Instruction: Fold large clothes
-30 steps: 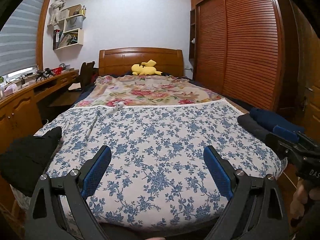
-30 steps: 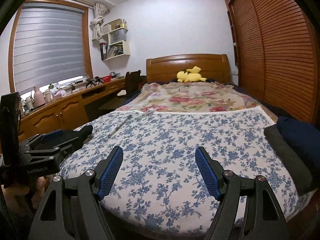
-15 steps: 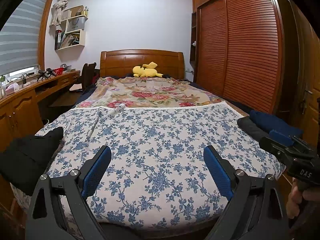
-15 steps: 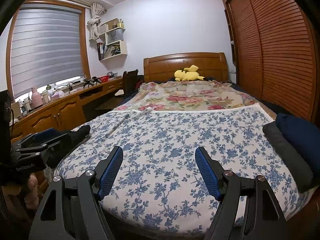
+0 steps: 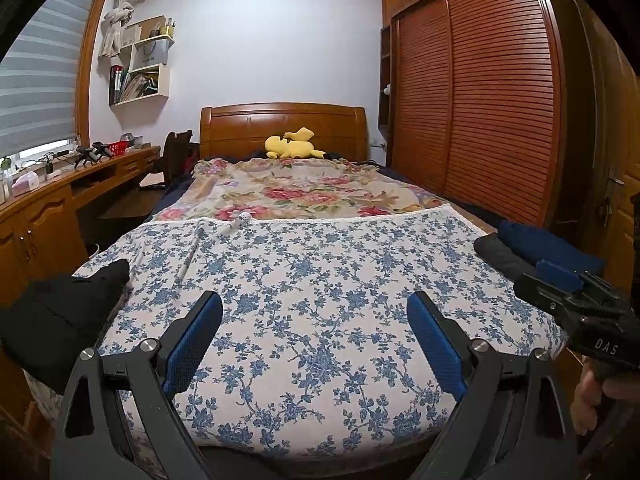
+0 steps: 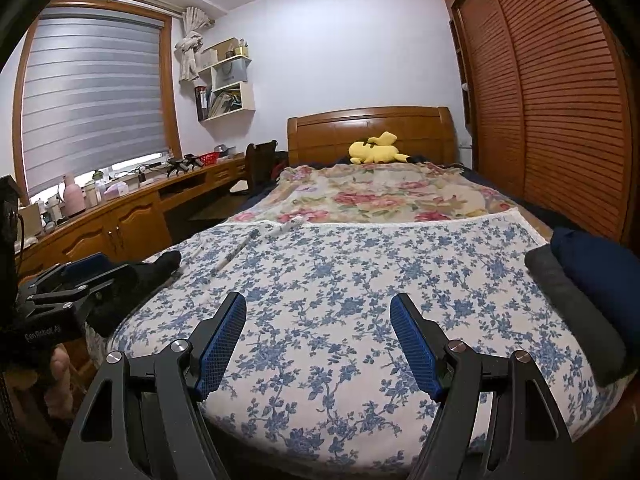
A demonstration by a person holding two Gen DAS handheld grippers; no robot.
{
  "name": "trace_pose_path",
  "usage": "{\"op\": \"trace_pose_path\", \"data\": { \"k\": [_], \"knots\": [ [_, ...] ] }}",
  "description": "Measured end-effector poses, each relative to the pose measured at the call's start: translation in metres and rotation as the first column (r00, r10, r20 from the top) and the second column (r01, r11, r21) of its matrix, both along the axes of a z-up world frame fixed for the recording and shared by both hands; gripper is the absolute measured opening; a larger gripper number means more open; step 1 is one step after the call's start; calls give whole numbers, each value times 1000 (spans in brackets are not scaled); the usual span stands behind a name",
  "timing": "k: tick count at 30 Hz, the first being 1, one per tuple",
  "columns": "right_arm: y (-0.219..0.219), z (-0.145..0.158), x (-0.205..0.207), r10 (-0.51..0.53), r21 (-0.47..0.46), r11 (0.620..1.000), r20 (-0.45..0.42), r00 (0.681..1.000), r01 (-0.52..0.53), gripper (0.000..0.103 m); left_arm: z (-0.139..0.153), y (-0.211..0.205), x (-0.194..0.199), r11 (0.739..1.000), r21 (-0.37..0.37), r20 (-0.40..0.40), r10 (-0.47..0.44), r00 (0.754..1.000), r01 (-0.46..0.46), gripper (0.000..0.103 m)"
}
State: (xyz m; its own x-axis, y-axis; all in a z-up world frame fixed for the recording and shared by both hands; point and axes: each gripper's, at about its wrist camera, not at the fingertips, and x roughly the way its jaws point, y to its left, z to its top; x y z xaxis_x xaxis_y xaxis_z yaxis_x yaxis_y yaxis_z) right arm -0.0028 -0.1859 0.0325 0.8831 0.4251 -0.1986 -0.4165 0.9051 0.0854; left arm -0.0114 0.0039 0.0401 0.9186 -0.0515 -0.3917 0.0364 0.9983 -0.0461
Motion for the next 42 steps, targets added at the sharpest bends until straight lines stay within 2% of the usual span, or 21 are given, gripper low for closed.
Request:
{"op": "trace_pose_path", "data": {
  "k": [42],
  "knots": [
    [-6,2,1,4,1,1000,5,1000,-4,76,2,2,-3,1000,5,7,-4,1000,3,94]
  ]
}}
